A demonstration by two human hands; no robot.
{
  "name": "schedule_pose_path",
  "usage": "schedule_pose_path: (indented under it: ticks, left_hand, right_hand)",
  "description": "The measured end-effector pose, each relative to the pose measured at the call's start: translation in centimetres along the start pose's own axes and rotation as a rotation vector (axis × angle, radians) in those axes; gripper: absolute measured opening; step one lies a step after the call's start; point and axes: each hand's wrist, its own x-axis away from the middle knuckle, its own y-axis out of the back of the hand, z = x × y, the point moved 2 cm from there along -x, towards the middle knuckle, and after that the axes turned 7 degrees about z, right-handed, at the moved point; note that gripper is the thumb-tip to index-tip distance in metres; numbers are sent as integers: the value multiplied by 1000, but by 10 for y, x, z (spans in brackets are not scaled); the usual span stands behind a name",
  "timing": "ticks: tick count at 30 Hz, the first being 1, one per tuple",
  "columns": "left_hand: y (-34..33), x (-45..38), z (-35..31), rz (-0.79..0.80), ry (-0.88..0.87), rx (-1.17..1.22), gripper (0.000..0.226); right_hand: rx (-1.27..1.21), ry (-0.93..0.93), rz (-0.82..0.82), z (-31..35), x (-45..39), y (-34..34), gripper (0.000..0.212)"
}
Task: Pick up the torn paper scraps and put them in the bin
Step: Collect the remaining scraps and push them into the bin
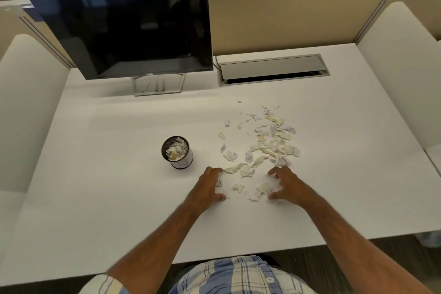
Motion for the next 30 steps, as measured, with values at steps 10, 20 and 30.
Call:
schedule_pose_path:
  ticks: [10, 20, 30]
  left_hand:
    - [-6, -22, -37, 50, -75, -50, 103]
    - [-4, -40, -57, 115, -98, -219, 57]
    - [-11, -39, -58, 53, -105, -145, 30]
  right_hand:
    - [148, 168, -20, 7, -3, -21, 63]
    - [318, 279, -32, 15, -3, -30, 26]
    - [317, 258, -59, 18, -9, -25, 12]
